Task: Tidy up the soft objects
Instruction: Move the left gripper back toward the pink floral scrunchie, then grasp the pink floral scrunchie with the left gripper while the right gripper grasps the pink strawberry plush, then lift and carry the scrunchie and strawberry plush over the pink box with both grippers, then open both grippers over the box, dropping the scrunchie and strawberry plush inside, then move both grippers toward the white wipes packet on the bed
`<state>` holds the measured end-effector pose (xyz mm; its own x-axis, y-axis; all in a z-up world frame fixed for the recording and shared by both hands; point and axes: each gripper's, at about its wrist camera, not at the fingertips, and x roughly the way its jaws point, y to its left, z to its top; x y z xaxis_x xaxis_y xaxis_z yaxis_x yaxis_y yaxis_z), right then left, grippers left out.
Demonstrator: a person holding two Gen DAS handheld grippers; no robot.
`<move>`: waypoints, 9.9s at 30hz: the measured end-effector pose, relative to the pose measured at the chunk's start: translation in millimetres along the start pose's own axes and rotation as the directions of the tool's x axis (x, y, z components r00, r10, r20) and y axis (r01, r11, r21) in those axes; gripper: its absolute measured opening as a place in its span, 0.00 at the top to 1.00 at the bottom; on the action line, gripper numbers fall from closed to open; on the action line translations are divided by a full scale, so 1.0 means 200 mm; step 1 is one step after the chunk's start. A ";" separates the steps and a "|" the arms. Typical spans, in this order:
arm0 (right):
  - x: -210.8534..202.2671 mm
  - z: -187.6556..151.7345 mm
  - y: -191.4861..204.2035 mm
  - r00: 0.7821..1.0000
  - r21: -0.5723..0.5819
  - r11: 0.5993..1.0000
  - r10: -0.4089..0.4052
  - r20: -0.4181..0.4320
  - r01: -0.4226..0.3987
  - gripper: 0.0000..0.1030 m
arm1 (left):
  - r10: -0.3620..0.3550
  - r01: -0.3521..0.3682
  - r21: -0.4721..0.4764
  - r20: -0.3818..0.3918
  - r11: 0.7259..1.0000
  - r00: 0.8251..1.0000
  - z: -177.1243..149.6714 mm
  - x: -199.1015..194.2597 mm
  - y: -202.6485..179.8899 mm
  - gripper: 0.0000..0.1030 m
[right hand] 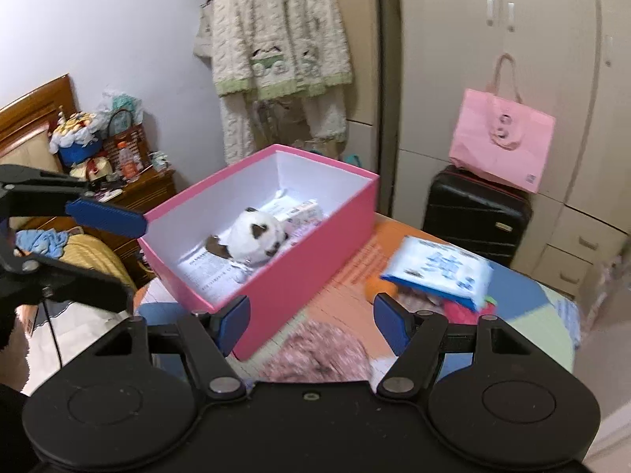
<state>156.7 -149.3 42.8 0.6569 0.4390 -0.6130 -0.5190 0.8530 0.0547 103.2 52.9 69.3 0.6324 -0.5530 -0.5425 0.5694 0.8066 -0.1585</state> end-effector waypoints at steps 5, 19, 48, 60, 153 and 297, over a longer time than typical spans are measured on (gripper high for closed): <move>-0.12 -0.11 -0.04 0.999 0.017 0.999 -0.041 0.012 0.041 0.28 | -0.018 0.020 0.063 -0.023 0.998 1.000 -0.05 0.00 -0.14 0.32; -0.23 -0.32 -0.15 0.997 0.050 0.998 -0.051 0.057 0.048 0.28 | -0.098 0.100 0.018 -0.096 0.995 0.991 -0.17 0.24 -0.30 0.30; 0.35 -0.39 -0.60 0.983 -0.011 0.991 -0.131 0.131 0.133 0.28 | 0.459 -0.437 0.179 -0.110 0.882 0.882 -0.30 1.00 -0.38 0.30; 0.64 -0.33 -0.73 0.982 -0.109 0.980 -0.152 0.110 0.164 0.21 | 0.504 -0.496 0.090 -0.157 0.863 0.849 -0.31 1.11 -0.31 0.31; 0.03 -0.70 -0.19 0.997 0.214 0.973 -0.080 -0.017 0.082 0.52 | 0.134 -0.162 -0.195 -0.150 0.967 0.980 -0.41 0.53 -0.06 0.78; 0.30 -0.58 -0.35 0.945 -0.054 0.944 -0.325 0.042 0.327 0.18 | -0.059 0.042 -0.072 -0.250 0.996 0.966 0.04 1.15 -0.17 0.25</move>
<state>169.5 -215.4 -89.6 0.8123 0.1494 -0.5637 -0.3043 0.9332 -0.1912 233.1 -102.1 -43.7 0.4461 -0.5302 -0.7211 0.5562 0.7954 -0.2407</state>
